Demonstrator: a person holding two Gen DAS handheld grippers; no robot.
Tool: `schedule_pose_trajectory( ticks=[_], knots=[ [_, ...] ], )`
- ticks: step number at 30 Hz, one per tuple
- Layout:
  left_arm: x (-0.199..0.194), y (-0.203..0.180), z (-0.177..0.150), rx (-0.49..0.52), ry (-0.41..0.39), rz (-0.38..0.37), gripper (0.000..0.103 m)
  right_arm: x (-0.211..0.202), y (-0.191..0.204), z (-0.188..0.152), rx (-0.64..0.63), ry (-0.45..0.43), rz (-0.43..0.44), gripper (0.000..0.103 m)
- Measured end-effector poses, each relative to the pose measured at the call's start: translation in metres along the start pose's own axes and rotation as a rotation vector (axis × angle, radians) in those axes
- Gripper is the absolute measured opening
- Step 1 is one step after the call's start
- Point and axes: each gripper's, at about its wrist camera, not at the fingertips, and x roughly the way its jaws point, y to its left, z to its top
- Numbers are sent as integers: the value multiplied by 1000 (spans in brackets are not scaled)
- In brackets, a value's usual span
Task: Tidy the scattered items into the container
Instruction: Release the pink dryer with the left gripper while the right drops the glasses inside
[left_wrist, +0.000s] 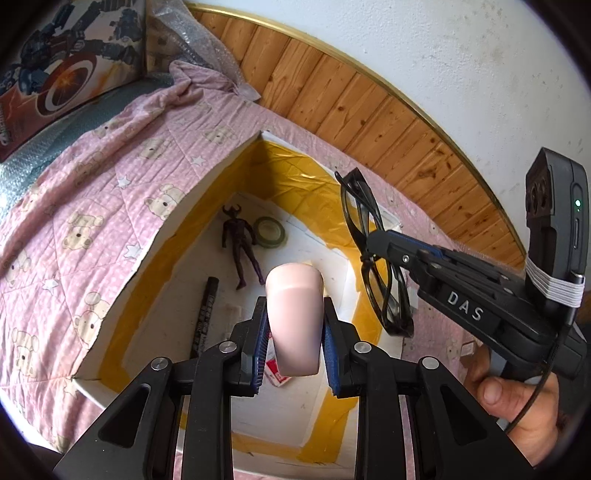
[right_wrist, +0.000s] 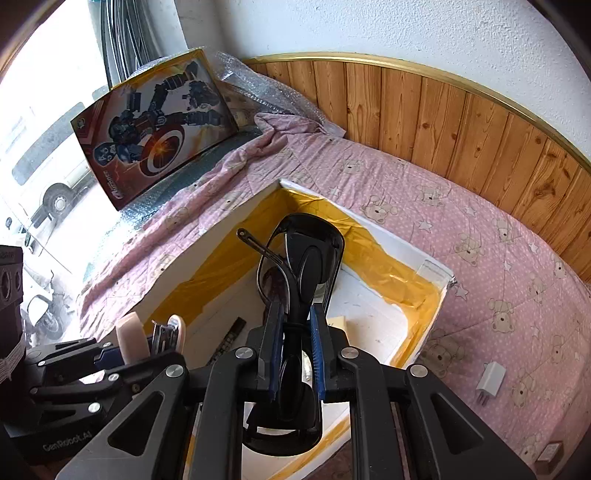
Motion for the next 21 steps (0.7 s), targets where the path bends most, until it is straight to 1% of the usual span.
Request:
schedule_pose_trajectory(
  ticks=[3,11,13,15,16,17,18,19,20,21],
  knots=[
    [15,-3,3,-24,46,5,27,14,-9,7,-9,24,-19,16],
    [47,1,9,-166,128,22,27,51,-18,19,-100,91,-87,16],
    [54,2,9,-195,136,43,27,58,-18,20,-136,101,-112,16],
    [66,2,10,-203,159,41,27,62,-19,22,-159,95,-122,16],
    [74,2,10,-208,184,33,28,65,-21,23,-164,99,-132,17],
    [80,3,10,-209,200,28,34,69,-24,24,-159,106,-136,19],
    [84,3,9,-208,215,42,37,71,-27,25,-147,107,-138,23],
    [85,5,8,-217,219,53,38,71,-31,25,-131,101,-145,31],
    [82,8,6,-231,217,53,39,69,-35,25,-112,97,-143,35],
    [79,11,4,-240,213,52,40,65,-38,24,-91,92,-126,35]
  ],
)
